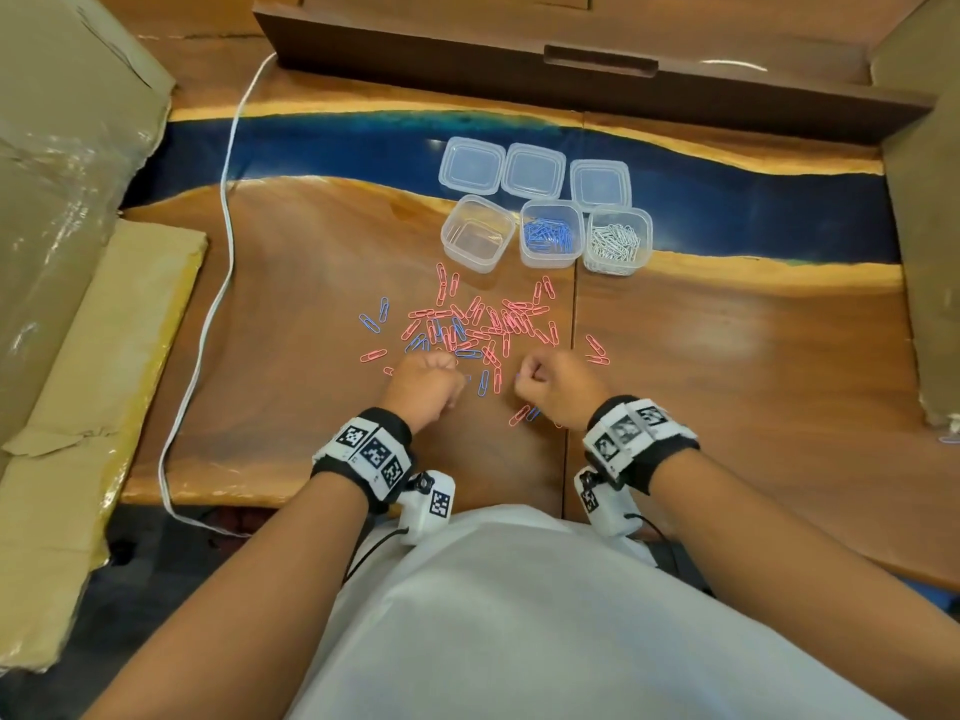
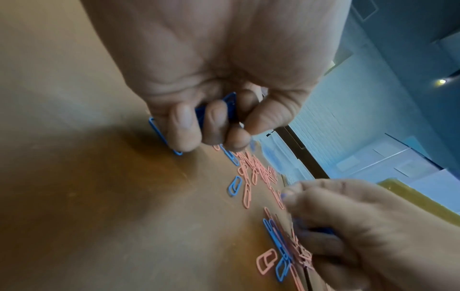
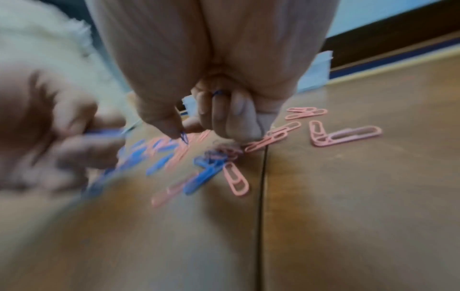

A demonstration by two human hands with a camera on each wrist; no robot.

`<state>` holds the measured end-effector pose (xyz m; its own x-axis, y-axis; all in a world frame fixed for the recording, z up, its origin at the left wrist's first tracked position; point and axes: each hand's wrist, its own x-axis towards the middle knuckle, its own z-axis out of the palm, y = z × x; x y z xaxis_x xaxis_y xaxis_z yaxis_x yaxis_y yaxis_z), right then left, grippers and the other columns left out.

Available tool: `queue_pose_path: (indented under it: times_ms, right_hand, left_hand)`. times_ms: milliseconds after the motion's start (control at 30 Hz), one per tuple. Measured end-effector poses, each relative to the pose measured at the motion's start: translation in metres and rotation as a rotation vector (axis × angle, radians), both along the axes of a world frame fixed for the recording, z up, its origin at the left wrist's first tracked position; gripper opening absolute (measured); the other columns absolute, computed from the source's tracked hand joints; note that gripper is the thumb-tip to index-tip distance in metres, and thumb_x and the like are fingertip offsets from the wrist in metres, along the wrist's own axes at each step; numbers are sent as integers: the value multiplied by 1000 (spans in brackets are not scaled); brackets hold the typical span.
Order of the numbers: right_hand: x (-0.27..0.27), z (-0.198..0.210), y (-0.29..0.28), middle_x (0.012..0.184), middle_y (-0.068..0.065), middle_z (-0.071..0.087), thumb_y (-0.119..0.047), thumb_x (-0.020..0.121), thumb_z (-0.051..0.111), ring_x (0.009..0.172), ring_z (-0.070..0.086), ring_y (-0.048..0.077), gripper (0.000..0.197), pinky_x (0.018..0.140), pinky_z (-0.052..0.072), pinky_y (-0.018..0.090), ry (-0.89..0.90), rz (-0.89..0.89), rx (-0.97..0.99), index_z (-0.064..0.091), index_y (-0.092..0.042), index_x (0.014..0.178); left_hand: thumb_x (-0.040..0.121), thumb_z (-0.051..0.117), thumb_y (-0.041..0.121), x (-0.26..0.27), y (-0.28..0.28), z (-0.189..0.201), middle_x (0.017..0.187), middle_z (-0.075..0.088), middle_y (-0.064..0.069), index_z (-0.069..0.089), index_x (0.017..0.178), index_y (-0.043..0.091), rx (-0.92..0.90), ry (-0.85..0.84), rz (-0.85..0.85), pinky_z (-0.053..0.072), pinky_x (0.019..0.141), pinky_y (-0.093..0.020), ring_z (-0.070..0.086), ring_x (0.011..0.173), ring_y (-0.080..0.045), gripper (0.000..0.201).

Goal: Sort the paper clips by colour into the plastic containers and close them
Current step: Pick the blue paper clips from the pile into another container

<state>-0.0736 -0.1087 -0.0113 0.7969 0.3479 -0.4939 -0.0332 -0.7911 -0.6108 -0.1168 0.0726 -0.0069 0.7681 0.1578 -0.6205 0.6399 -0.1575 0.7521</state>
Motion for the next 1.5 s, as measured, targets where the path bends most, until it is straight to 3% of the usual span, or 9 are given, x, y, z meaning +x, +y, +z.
queue_pose_path:
  times_ms: [133, 200, 533, 700, 833, 933, 1100, 1367, 1500]
  right_hand:
    - [7, 11, -30, 65, 6, 45, 0, 88, 36, 50, 40, 16, 22, 38, 30, 22, 364, -617, 539, 41, -12, 70]
    - [3, 15, -42, 65, 11, 46, 9, 78, 32, 49, 39, 20, 22, 38, 30, 22, 486, -733, 690, 36, -10, 68]
    - [-15, 3, -38, 55, 6, 37, 13, 63, 35, 41, 30, 12, 28, 38, 24, 16, 492, -595, 676, 47, -12, 70]
    - [-12, -8, -35, 51, -12, 48, -13, 78, 68, 48, 42, 6, 10, 51, 36, 23, 11, -142, 67, 61, -20, 75]
    - [-13, -13, -28, 72, -5, 65, -25, 81, 68, 69, 58, 14, 8, 63, 46, 28, -115, -20, -138, 63, -24, 74]
    - [-13, -9, -27, 76, -2, 67, -21, 84, 61, 73, 61, 18, 8, 67, 51, 30, -117, 15, -161, 66, -22, 77]
    - [-10, -2, -35, 47, -11, 47, -13, 83, 65, 45, 39, 4, 10, 51, 36, 20, -5, -221, 82, 67, -11, 73]
    - [-3, 12, -46, 58, -1, 28, -7, 90, 47, 44, 20, 10, 25, 40, 11, 16, 456, -593, 506, 46, -17, 67]
    - [-4, 17, -53, 61, 1, 36, -3, 87, 46, 46, 26, 11, 21, 40, 14, 17, 562, -628, 662, 45, -14, 70]
  left_hand:
    - [64, 37, -15, 4, -2, 1, 31, 30, 4, 32, 40, 19, -16, 55, -9, 17, 39, -10, 35, 29, -14, 41]
    - [66, 35, -14, 6, -2, 1, 31, 33, 5, 32, 49, 20, -8, 52, -19, 17, 39, -10, 36, 27, -13, 38]
    - [78, 45, -4, 11, -13, 4, 54, 39, -1, 50, 60, 17, 18, 50, -229, 23, 43, -17, 30, 43, -14, 29]
    - [78, 62, 5, 17, -33, 6, 62, 53, 11, 60, 74, 20, 337, -136, -587, 33, 47, -7, 47, 50, 2, 15]
    - [83, 66, 18, 22, -41, 3, 89, 67, 5, 66, 92, 23, 505, -169, -714, 46, 73, -25, 59, 80, -15, 11]
    - [84, 65, 21, 24, -46, 7, 94, 68, 3, 64, 97, 23, 597, -205, -776, 45, 74, -28, 61, 89, -20, 13]
    - [85, 67, 24, 24, -47, 9, 100, 66, 4, 59, 101, 21, 618, -242, -744, 36, 71, -25, 60, 93, -20, 18]
    - [86, 66, 30, 21, -42, 4, 86, 59, 9, 66, 90, 22, 653, -209, -848, 32, 60, -22, 52, 79, -13, 9]
    - [91, 59, 22, 22, -45, 3, 82, 57, 6, 63, 85, 16, 695, -168, -911, 31, 57, -23, 52, 74, -16, 10]
